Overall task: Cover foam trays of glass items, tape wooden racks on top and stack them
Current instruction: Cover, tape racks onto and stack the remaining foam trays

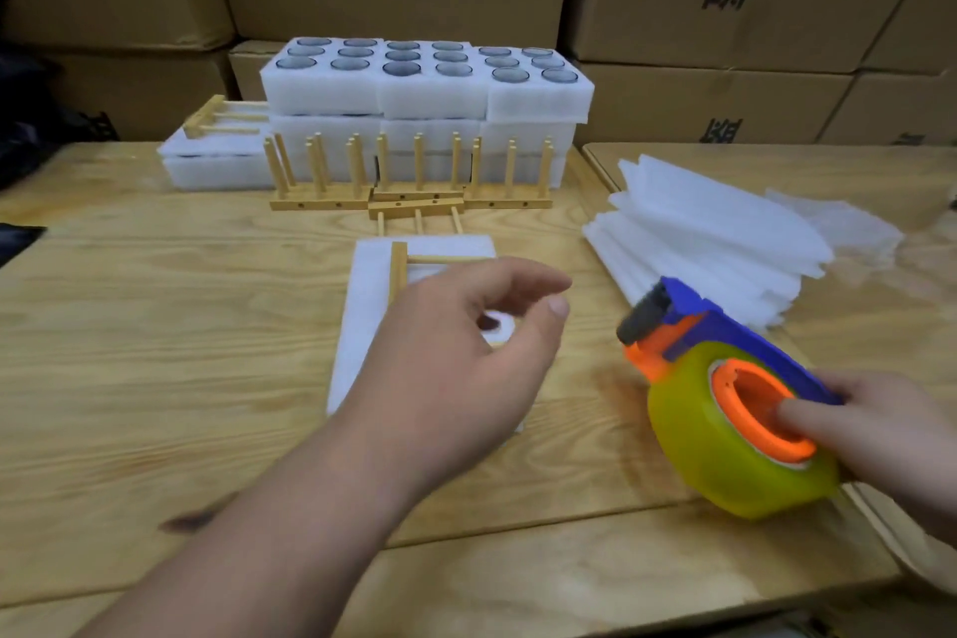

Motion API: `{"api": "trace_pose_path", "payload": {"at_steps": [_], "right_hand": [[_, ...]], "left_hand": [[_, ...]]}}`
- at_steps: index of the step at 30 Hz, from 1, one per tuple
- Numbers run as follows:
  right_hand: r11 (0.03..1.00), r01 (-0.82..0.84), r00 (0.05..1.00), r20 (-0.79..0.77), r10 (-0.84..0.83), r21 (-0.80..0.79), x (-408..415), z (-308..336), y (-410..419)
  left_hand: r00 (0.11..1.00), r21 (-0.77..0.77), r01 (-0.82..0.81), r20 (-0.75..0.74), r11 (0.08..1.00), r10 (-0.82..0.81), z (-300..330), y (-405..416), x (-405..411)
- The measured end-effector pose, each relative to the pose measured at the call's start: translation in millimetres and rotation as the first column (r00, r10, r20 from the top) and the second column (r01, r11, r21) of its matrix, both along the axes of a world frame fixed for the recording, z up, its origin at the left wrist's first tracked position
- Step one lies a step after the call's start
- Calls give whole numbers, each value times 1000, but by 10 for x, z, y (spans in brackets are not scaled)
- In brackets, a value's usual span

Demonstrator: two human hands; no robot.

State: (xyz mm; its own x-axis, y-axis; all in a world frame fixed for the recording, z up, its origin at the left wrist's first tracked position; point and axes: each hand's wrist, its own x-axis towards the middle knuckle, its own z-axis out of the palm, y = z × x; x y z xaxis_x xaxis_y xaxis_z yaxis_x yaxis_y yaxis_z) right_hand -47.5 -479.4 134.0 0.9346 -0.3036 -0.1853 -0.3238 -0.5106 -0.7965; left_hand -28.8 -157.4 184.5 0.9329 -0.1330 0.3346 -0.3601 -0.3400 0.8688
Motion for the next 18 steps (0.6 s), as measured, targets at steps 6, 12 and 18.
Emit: {"api": "trace_pose_path", "payload": {"at_steps": [6,12,18], "right_hand": [[924,-54,985,169,-12,380,9,154,732],[783,-213,948,319,19,585,-3,157,1272],[135,-345,919,305,251,929,140,271,1234]], "left_hand": [[863,-357,105,-431,928,-263,-226,-406,-373],[926,-588,-55,-331,807,-179,-213,-389,-274],[867,-676,29,-350,736,-355,-127,-27,-224]]}}
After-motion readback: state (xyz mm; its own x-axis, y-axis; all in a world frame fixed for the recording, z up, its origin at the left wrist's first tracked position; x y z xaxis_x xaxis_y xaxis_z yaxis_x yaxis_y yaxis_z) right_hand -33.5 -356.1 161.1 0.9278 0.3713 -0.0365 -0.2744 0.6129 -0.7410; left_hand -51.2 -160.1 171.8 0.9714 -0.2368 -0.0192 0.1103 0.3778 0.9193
